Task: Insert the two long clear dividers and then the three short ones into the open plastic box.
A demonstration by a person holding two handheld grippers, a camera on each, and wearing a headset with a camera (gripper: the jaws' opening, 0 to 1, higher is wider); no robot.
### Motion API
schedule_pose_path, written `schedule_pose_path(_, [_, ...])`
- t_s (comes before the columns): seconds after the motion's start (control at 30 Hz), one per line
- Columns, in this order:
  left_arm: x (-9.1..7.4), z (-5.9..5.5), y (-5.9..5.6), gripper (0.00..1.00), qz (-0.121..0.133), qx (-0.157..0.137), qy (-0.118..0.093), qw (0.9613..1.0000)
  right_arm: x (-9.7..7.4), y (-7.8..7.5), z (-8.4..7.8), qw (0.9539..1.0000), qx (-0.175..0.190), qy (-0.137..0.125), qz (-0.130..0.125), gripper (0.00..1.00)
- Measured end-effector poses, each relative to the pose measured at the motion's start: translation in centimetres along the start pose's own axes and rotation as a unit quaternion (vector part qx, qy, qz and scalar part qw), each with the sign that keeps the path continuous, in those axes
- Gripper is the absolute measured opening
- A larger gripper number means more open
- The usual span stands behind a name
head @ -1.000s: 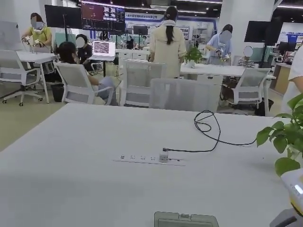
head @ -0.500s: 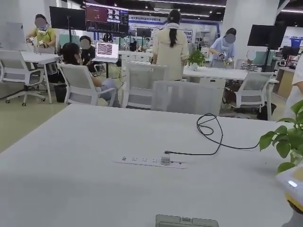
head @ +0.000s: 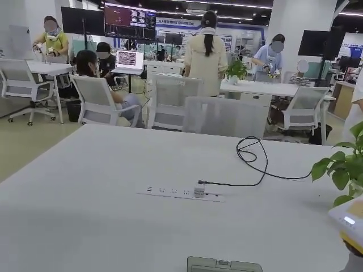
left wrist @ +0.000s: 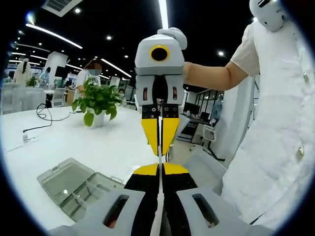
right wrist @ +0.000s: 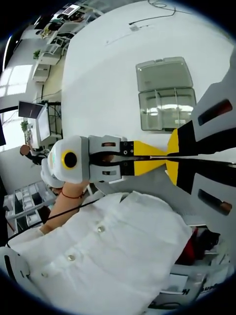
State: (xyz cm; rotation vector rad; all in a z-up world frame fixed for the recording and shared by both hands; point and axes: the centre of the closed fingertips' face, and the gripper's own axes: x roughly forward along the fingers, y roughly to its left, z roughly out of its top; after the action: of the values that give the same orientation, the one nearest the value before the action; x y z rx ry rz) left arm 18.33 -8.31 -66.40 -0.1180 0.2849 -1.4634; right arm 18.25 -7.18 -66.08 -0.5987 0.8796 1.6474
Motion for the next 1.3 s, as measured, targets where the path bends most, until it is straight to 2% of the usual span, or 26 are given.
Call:
schedule_pose_path(0.07, [0.0, 0.0, 0.0, 0.00, 0.001, 0.012, 0.001, 0.9999, 0.0, 0.0, 0.0, 1.0000, -0.001, 0.000, -0.001, 0.03])
schedule_pose_path(0.27, [-0.1, -0.2, 0.0, 0.00, 0.003, 0.011, 0.004, 0.9999, 0.2, 0.0, 0.0, 1.0000, -0.003, 0.002, -0.004, 0.03])
schedule_pose_path(0.47, [-0.1, -0.6, 0.2, 0.09, 0.011, 0.017, 0.011, 0.9997, 0.2, -0.1, 0.2, 1.0000, -0.003, 0.000, -0.007, 0.03])
schedule_pose_path(0.83, [-0.6, -0.9, 0.7, 0.17, 0.026, 0.018, 0.016, 0.9994, 0.2, -0.5, 0.7, 0.9998, -0.007, -0.006, -0.016, 0.03])
schedule_pose_path(1.07, [-1.4, -1.8, 1.4, 0.30, 0.050, 0.012, 0.026, 0.9984, 0.1, -1.1, 1.0, 0.9996, -0.010, -0.007, -0.026, 0.03])
schedule_pose_path(1.3, [-2.2, -2.8, 1.9, 0.42, 0.068, 0.018, 0.040, 0.9967, 0.1, -1.6, 1.3, 0.9993, -0.012, -0.010, -0.034, 0.03])
